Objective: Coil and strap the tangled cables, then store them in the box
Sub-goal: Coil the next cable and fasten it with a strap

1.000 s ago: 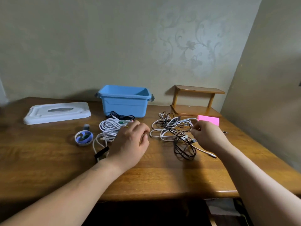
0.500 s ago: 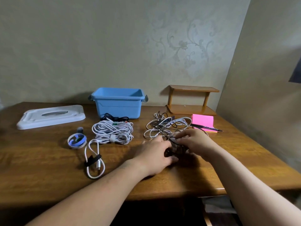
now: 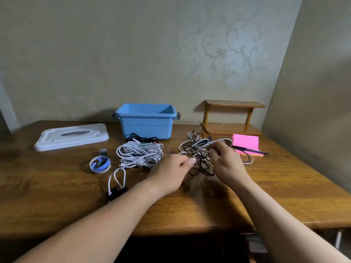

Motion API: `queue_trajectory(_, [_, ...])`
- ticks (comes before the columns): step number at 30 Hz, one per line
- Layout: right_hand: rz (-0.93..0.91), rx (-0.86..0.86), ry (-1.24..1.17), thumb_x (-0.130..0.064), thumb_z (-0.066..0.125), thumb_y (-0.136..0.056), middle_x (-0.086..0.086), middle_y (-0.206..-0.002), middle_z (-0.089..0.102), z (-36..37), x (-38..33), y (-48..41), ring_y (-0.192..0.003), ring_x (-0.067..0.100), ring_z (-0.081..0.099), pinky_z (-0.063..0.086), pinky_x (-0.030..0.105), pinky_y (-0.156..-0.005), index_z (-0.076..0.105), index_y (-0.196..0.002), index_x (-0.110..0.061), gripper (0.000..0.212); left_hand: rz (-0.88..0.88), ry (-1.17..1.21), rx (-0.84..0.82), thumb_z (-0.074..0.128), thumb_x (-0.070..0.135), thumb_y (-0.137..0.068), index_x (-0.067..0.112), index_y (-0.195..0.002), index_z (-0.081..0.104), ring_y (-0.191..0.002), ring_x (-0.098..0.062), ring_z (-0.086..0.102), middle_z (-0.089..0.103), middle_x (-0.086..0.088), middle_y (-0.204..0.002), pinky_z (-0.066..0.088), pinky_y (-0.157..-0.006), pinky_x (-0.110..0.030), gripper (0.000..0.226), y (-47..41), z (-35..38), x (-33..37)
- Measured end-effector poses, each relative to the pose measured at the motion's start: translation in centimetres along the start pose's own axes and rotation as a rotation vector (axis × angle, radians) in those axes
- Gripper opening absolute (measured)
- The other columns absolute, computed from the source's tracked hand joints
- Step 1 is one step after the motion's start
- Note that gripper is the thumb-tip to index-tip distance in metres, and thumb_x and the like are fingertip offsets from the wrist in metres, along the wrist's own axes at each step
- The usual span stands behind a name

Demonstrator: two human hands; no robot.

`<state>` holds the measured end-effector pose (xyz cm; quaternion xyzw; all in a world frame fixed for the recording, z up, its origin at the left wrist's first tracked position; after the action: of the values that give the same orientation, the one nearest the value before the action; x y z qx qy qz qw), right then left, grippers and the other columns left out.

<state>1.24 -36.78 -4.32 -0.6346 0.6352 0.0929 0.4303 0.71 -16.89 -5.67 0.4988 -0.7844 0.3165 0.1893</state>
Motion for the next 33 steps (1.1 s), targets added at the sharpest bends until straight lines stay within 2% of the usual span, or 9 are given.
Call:
queue_trajectory(5, [-0.016, 0.015, -0.146, -0.025, 0.067, -0.103, -0.006, -0.085, 0.072, -0.1, -0.3, 0.5, -0.08, 0.009, 0.066, 0.052, 0.031, -0.071, 0.069, -0.096, -0.027, 0.007, -0.232, 0.382, 0.13, 0.039, 0.042, -0.115, 0.017, -0.096, 0.067, -0.065, -0.019, 0.069, 0.076, -0.003, -0.072, 0.06, -0.081, -0.047, 0.042, -0.6, -1.1, -1.5])
queue_trajectory(12, [-0.036, 0.11, -0.27, -0.018, 0.071, -0.101, -0.006, -0.089, 0.074, -1.0, -1.8, -0.3, -0.085, 0.013, 0.071, 0.058, 0.04, -0.079, 0.071, -0.099, -0.025, 0.007, -0.05, 0.008, 0.056, 0.049, 0.041, -0.111, 0.022, -0.093, 0.068, -0.088, -0.023, 0.063, 0.064, 0.001, -0.095, 0.049, -0.075, -0.04, 0.033, -0.7, -1.4, -1.0])
queue_trajectory(16, [-0.042, 0.103, -0.365, -0.01, 0.068, -0.101, 0.0, -0.086, 0.073, -0.7, -3.3, -1.2, -0.083, 0.019, 0.076, 0.061, 0.051, -0.082, 0.068, -0.098, -0.026, 0.017, 0.042, -0.17, -0.173, 0.06, 0.049, -0.102, 0.025, -0.122, 0.072, -0.112, -0.02, 0.058, 0.055, 0.006, -0.119, 0.049, -0.1, -0.04, 0.033, -0.4, -0.7, -0.7])
queue_trajectory(19, [-0.043, 0.049, -0.528, -0.001, 0.068, -0.1, 0.022, -0.095, 0.071, -0.1, -4.7, -1.4, -0.082, 0.03, 0.078, 0.061, 0.05, -0.081, 0.057, -0.103, -0.01, 0.014, 0.032, 0.046, -0.088, 0.047, 0.066, -0.105, 0.023, -0.135, 0.064, -0.119, -0.015, 0.057, 0.058, 0.005, -0.131, 0.049, -0.099, -0.035, 0.055, -0.1, -2.0, 0.0])
queue_trajectory(21, [-0.072, 0.009, -0.575, -0.002, 0.073, -0.097, 0.022, -0.096, 0.074, 0.2, -5.7, -1.4, -0.088, 0.029, 0.078, 0.06, 0.04, -0.08, 0.052, -0.104, -0.007, 0.022, -0.028, 0.269, -0.009, 0.042, 0.05, -0.113, 0.02, -0.13, 0.066, -0.115, -0.016, 0.061, 0.066, 0.001, -0.125, 0.047, -0.096, -0.034, 0.042, -0.6, -3.2, 0.1])
queue_trajectory(23, [-0.089, -0.061, -0.604, -0.004, 0.075, -0.097, 0.016, -0.097, 0.078, 0.8, -6.8, -1.2, -0.094, 0.02, 0.079, 0.061, 0.032, -0.079, 0.051, -0.107, -0.003, 0.026, -0.012, 0.255, -0.036, 0.053, 0.039, -0.112, 0.024, -0.123, 0.071, -0.105, -0.012, 0.065, 0.073, 0.005, -0.112, 0.05, -0.095, -0.035, 0.026, -1.3, -3.6, 0.3])
queue_trajectory(26, [-0.093, -0.15, -0.703, -0.005, 0.071, -0.1, 0.017, -0.102, 0.079, 1.7, -7.9, -0.9, -0.101, 0.019, 0.079, 0.064, 0.033, -0.082, 0.05, -0.11, -0.002, 0.024, 0.006, 0.335, -0.069, 0.067, 0.025, -0.106, 0.023, -0.106, 0.075, -0.078, -0.01, 0.067, 0.076, 0.009, -0.087, 0.056, -0.081, -0.037, 0.008, -2.0, -3.1, -0.1])
queue_trajectory(30, [-0.135, -0.213, -0.477, -0.028, 0.064, -0.107, 0.0, -0.113, 0.078, 2.4, -7.1, -0.6, -0.104, 0.006, 0.075, 0.059, 0.032, -0.091, 0.057, -0.129, -0.017, 0.026, -0.029, 0.535, 0.055, 0.06, 0.017, -0.109, 0.009, -0.104, 0.07, -0.066, -0.016, 0.065, 0.072, -0.008, -0.087, 0.056, -0.062, -0.03, 0.014, -1.8, -3.8, -1.2])
queue_trajectory(33, [-0.14, -0.322, -0.296, -0.038, 0.062, -0.104, -0.007, -0.115, 0.076, 3.3, -5.7, 0.0, -0.108, 0.008, 0.072, 0.057, 0.043, -0.101, 0.062, -0.13, -0.029, 0.027, -0.099, 0.56, 0.135, 0.055, 0.019, -0.111, 0.003, -0.101, 0.061, -0.056, -0.013, 0.051, 0.062, -0.012, -0.081, 0.041, -0.05, -0.02, 0.02, -1.6, -4.7, -2.0])
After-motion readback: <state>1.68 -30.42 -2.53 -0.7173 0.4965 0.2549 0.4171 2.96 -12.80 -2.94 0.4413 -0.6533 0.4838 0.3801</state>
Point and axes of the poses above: each hand's wrist, its own y-axis away from the middle knuckle, its own z-axis out of the palm, x = y × z, the point moved 5 cm from there along -y, towards the middle knuckle
